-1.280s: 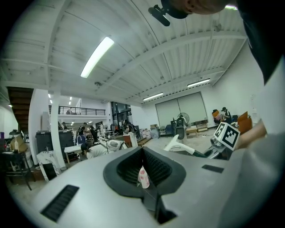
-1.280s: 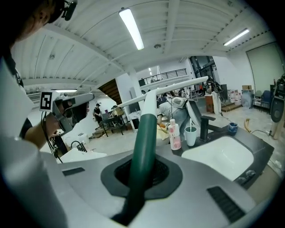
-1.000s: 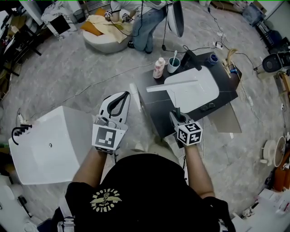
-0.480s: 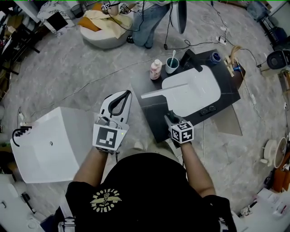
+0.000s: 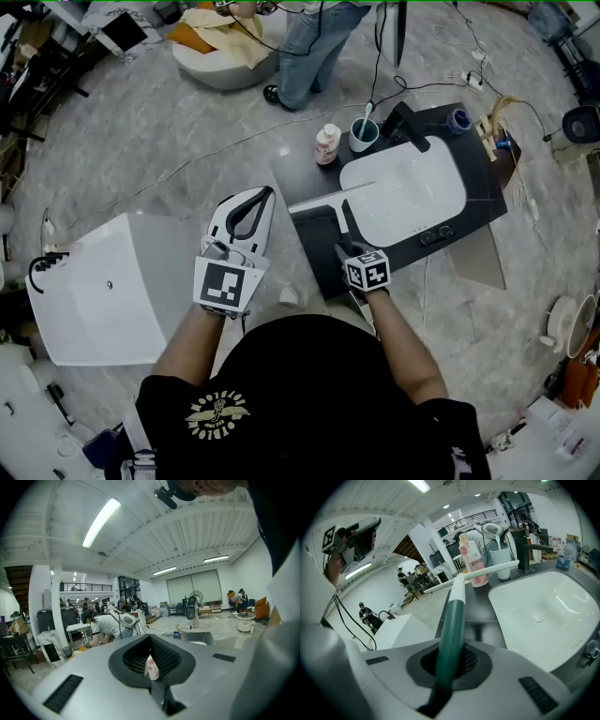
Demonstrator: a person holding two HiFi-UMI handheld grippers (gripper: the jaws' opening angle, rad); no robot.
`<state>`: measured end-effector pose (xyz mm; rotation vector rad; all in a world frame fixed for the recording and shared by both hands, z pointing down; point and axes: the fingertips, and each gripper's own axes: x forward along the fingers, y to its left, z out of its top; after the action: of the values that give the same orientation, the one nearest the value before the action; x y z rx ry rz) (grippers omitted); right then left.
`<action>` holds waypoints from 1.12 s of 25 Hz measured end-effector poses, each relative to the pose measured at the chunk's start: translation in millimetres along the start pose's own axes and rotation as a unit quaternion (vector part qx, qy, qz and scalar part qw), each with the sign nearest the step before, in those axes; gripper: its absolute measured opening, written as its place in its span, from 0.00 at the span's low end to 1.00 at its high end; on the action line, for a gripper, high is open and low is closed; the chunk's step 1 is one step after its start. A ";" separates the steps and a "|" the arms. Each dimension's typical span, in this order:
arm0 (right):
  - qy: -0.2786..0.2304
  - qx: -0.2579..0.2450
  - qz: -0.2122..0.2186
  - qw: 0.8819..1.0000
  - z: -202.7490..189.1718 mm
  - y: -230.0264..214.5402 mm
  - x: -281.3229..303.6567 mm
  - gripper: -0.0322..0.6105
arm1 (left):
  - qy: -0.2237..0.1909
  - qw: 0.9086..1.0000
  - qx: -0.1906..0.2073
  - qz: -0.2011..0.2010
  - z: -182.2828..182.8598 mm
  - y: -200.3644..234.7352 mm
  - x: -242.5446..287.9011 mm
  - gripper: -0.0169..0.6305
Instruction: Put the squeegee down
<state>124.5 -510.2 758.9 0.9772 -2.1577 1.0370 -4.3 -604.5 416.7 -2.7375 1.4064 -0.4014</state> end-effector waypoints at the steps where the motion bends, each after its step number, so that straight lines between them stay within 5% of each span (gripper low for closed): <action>1: 0.005 0.002 0.001 1.000 -2.9 -1.2 3.3 0.09 | 0.002 1.000 0.000 0.001 -0.8 0.1 0.4 0.06; 16: 0.065 0.008 -0.041 0.997 -50.6 -13.9 28.2 0.10 | 0.006 1.000 0.008 -0.008 1.6 -16.8 -10.8 0.06; 22: 0.052 0.014 -0.046 0.997 -52.3 -12.4 26.2 0.10 | 0.006 1.000 0.012 -0.013 3.4 -23.8 -22.7 0.06; 28: 0.052 -0.001 -0.075 0.996 -54.9 -15.7 13.6 0.37 | 0.001 1.000 0.019 -0.021 9.4 -32.7 -31.5 0.06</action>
<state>137.8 -477.2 805.6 1.0444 -1.9693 0.9908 6.4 -560.7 405.9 -2.7414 1.3295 -0.4297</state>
